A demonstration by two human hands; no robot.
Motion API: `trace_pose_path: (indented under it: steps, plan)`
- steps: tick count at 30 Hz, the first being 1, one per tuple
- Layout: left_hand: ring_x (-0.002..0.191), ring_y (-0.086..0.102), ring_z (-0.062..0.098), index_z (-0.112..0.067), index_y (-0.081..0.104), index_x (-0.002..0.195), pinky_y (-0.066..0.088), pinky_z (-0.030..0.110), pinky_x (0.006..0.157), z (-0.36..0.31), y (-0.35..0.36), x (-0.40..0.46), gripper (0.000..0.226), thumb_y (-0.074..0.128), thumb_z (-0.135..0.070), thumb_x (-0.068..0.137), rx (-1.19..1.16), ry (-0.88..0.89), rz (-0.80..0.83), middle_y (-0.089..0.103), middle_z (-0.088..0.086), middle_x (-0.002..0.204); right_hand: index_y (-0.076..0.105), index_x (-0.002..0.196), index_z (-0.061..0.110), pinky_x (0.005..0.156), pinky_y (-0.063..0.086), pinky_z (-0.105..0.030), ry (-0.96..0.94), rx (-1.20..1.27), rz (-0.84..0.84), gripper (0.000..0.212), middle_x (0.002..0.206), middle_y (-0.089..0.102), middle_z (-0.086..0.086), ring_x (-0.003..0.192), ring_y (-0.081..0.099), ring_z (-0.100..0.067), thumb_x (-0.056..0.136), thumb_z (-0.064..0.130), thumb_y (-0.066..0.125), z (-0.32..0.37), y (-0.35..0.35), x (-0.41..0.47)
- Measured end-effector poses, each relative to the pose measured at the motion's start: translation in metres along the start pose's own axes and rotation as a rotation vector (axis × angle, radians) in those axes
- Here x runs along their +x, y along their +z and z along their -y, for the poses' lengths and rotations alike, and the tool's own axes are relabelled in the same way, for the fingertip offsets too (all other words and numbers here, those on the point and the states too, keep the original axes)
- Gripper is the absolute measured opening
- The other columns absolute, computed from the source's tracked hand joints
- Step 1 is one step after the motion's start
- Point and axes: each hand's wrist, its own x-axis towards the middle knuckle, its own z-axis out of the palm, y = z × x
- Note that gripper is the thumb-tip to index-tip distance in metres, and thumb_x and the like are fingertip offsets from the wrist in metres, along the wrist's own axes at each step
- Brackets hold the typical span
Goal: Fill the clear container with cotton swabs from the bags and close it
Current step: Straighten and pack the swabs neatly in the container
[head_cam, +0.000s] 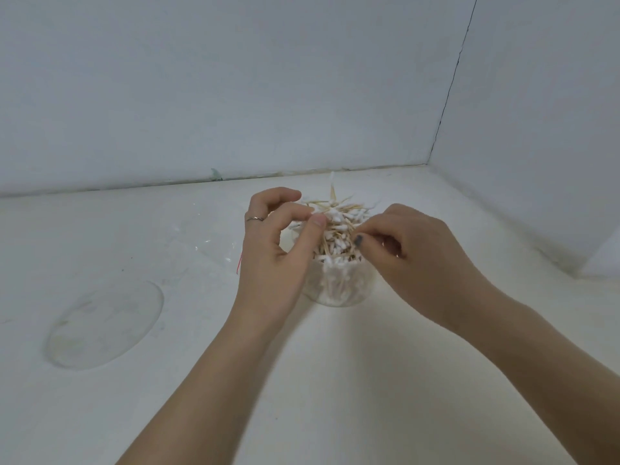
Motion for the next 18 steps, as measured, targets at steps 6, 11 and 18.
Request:
trace_pose_path:
  steps: [6,11,18]
  plan:
    - [0.126,0.051,0.005,-0.025,0.074,0.087,0.038,0.010,0.100,-0.004,-0.003,0.002,0.013,0.065,-0.028,0.096,-0.031,0.054,-0.005,0.054,-0.006,0.126,0.074,0.094,0.018,0.085,0.045,-0.024,-0.212,0.035,-0.182,0.021,0.097,0.066,0.011,0.098,0.059,-0.013,0.099,0.019,0.054,-0.015,0.018,-0.018]
    - [0.127,0.051,0.008,-0.032,0.074,0.084,0.040,0.013,0.100,-0.002,0.000,-0.001,0.012,0.065,-0.032,0.093,0.003,0.049,0.044,0.054,-0.007,0.124,0.076,0.105,0.013,0.091,0.047,-0.031,-0.284,0.055,-0.203,0.025,0.105,0.069,0.006,0.105,0.059,-0.013,0.099,0.020,0.053,-0.024,0.029,-0.024]
    - [0.120,0.056,0.004,-0.029,0.077,0.087,0.045,0.019,0.101,-0.003,0.000,0.004,0.012,0.067,-0.034,0.092,-0.077,-0.005,-0.016,0.057,-0.010,0.117,0.070,0.120,0.009,0.095,0.047,-0.042,-0.361,0.014,-0.245,0.028,0.120,0.065,-0.002,0.114,0.058,-0.023,0.094,0.012,0.060,-0.023,0.028,-0.028]
